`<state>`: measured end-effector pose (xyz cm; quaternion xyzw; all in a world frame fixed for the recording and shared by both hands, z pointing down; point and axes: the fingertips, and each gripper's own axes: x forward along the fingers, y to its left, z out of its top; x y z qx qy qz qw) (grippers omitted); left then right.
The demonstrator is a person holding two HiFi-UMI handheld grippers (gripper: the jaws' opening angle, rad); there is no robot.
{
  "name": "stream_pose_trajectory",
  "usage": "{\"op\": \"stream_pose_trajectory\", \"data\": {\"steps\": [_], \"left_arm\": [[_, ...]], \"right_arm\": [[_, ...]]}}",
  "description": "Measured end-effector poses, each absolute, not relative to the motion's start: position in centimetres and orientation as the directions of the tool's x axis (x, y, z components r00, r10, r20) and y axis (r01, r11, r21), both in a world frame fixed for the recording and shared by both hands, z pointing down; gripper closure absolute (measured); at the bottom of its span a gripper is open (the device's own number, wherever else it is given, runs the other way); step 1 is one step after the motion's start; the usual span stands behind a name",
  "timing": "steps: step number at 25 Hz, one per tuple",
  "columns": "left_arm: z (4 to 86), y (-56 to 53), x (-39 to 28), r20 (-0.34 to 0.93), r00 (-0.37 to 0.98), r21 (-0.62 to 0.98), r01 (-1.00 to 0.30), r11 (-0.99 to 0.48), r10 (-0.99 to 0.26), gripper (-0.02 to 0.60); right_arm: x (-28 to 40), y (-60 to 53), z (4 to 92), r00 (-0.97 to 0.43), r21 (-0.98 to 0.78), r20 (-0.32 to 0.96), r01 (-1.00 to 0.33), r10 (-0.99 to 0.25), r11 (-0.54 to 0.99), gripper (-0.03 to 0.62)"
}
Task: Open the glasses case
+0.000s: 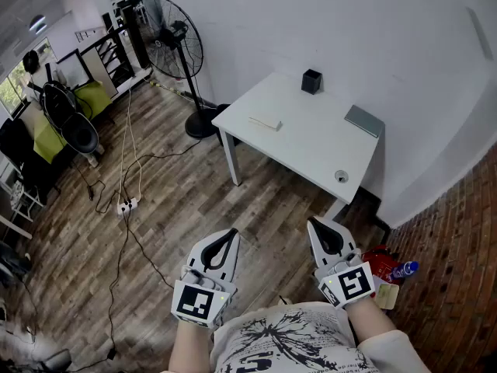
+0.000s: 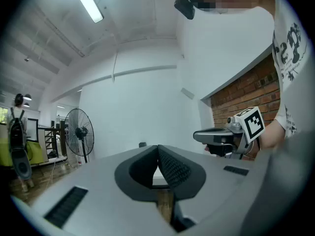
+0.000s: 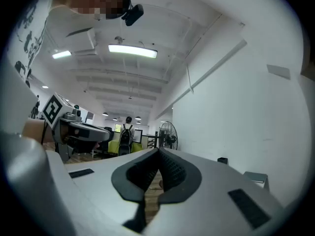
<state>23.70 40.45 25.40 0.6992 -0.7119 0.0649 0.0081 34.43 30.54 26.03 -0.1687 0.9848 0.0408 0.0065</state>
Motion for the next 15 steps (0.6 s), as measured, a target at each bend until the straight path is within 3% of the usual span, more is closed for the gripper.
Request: {"op": "stream_pose_trajectory", "data": {"steps": [10, 15], "left_arm": [[25.5, 42.4, 22.0, 0.094, -0.025, -0.066, -0.998, 0.019, -0.995, 0.568], [26.3, 43.6, 21.2, 0.095, -0.003, -0.053, -0.999, -0.002, -0.995, 0.568]], "right_arm": [[32.8, 32.8, 26.6, -0.945, 0.085, -0.014, -0.328, -0.328, 0.941, 0.582], [31.0, 34.6, 27.7, -0.963, -0.002, 0.02, -0.27, -0.27, 0.963, 0.582]]}}
